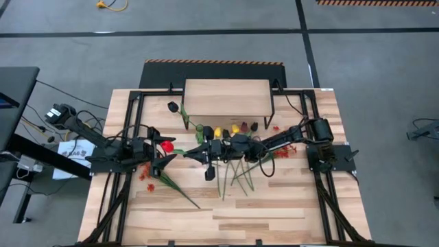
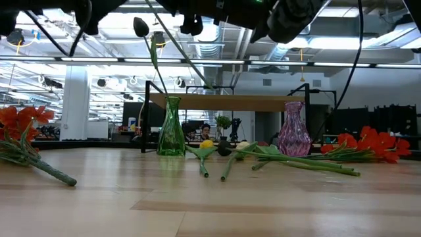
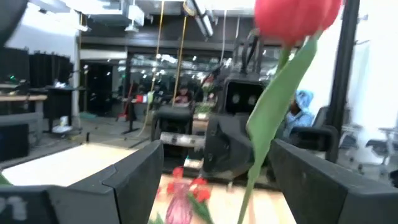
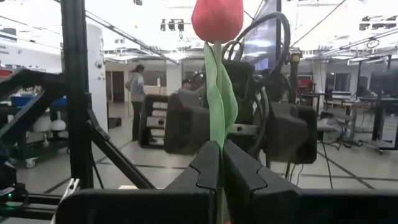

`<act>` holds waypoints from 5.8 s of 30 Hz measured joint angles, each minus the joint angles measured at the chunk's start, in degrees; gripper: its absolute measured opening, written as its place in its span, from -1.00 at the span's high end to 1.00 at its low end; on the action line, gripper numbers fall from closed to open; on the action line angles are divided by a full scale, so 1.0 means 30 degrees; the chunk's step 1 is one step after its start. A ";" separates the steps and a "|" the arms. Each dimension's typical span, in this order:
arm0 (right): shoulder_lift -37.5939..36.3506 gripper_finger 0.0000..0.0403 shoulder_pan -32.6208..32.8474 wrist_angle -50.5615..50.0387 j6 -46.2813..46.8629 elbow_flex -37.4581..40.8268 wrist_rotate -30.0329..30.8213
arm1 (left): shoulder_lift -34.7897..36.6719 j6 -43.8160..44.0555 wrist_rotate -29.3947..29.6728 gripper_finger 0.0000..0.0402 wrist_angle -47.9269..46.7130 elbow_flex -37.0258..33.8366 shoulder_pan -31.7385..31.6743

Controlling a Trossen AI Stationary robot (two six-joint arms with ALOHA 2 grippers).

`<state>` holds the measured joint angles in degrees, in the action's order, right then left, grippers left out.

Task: Pick and place flowers into a vace then onto a shelf
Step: Put the red tulip into the green vase

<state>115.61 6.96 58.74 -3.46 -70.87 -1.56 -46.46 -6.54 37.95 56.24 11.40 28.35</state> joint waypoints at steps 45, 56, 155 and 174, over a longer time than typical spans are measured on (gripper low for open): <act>0.0000 0.96 -0.0117 -0.0437 -0.0350 0.0007 0.0029 | -0.1680 0.1982 -0.4104 -0.26 0.1605 0.0007 -0.2202; 0.0000 0.96 -0.0117 -0.0437 -0.0350 0.0007 0.0029 | -0.1680 0.1956 -0.4575 0.37 0.1578 0.0007 -0.2205; -0.0022 0.99 -0.0882 -0.3614 0.1166 0.0007 -0.1027 | -0.1586 0.2530 -0.4045 1.00 -0.1526 -0.0007 -0.2190; -0.0022 1.00 -0.0874 -0.3716 0.1166 0.0000 -0.1025 | -0.1586 0.2313 -0.4115 0.46 -0.1624 -0.0007 -0.2190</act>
<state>115.55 4.34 47.59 0.03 -70.87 -4.64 -51.22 0.40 25.61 51.37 11.38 21.78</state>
